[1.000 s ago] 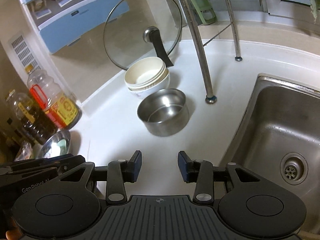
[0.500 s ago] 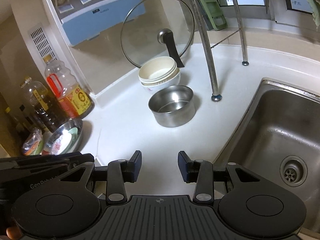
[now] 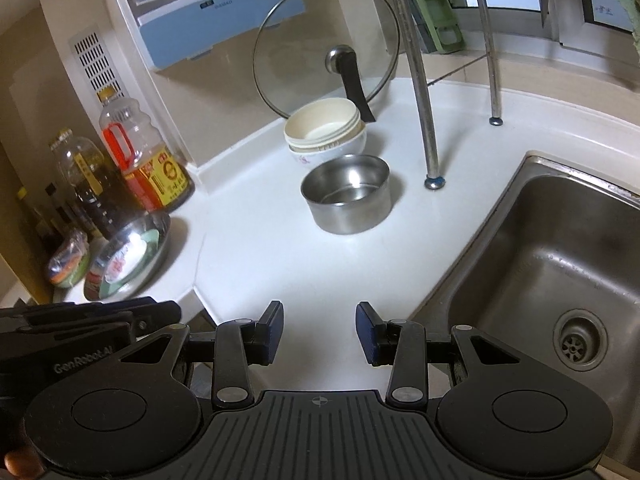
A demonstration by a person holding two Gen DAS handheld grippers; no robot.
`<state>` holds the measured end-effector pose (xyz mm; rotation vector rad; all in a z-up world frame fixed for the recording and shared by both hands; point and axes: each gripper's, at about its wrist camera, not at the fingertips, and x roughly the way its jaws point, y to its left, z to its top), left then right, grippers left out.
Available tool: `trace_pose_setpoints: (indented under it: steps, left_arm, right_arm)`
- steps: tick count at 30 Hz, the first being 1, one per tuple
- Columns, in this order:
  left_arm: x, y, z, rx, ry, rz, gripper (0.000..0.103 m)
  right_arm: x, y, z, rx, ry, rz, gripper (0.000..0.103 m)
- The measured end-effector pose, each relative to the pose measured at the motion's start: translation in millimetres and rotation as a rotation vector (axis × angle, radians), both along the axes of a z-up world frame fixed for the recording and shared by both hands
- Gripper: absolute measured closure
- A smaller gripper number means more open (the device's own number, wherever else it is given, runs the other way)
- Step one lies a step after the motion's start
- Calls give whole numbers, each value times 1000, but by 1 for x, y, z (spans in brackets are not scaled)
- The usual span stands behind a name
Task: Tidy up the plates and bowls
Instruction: 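Move both open grippers toward the small steel pot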
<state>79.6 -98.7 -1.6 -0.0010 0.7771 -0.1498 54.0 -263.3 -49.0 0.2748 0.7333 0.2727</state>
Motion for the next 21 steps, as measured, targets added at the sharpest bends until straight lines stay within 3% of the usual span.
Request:
trace_pose_setpoints:
  steps: [10,21]
  left_arm:
    - [-2,4,-3,10,16,28,85]
    - [35,16,-14,-7,42,8,85]
  right_arm:
    - [4,5,-7,-20,35,22,62]
    - [39,8,-16,-22,89,-13,62]
